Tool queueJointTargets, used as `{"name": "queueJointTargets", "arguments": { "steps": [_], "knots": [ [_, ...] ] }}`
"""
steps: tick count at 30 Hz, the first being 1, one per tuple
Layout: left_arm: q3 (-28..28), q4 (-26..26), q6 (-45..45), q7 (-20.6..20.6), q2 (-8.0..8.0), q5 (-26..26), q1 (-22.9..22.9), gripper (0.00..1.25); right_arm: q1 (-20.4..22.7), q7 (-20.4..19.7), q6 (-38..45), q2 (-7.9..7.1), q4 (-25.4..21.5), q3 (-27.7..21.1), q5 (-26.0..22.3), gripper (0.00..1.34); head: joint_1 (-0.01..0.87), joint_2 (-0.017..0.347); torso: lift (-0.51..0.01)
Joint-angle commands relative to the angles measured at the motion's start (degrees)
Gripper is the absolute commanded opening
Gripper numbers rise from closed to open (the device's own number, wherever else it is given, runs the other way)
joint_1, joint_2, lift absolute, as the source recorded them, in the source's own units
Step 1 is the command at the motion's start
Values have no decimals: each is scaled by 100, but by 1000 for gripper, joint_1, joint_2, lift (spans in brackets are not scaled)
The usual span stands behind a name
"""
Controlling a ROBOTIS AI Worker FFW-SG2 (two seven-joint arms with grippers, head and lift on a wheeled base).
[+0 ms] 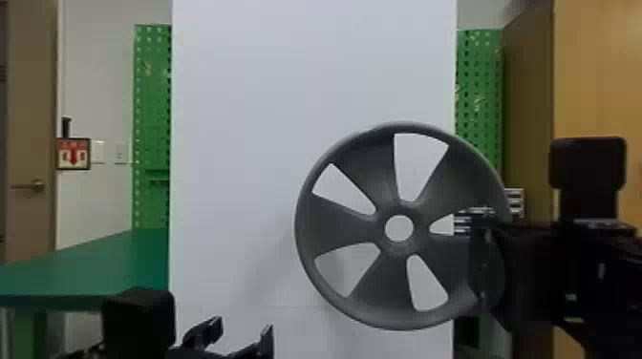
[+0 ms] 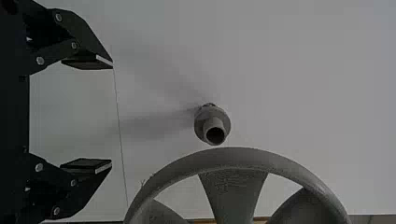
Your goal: Hold the wheel and insert it
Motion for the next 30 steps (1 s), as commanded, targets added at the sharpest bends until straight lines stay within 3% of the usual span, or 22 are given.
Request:
{"name": "queueJointTargets", "arguments": {
  "steps": [1,12,30],
  "knots": [
    [-4,0,8,0,0,0,-2,753,-12,-29,5,18,14,45,24,153,0,54,-485],
    [-4,0,8,0,0,0,-2,753,-143,-240,-162,273,357,265,-29,153,0,54,-485],
    [-39,9,8,17,0,-9,-28,753,-319,-258,-355,278,779,652,33,153,0,54,-485]
  ]
}}
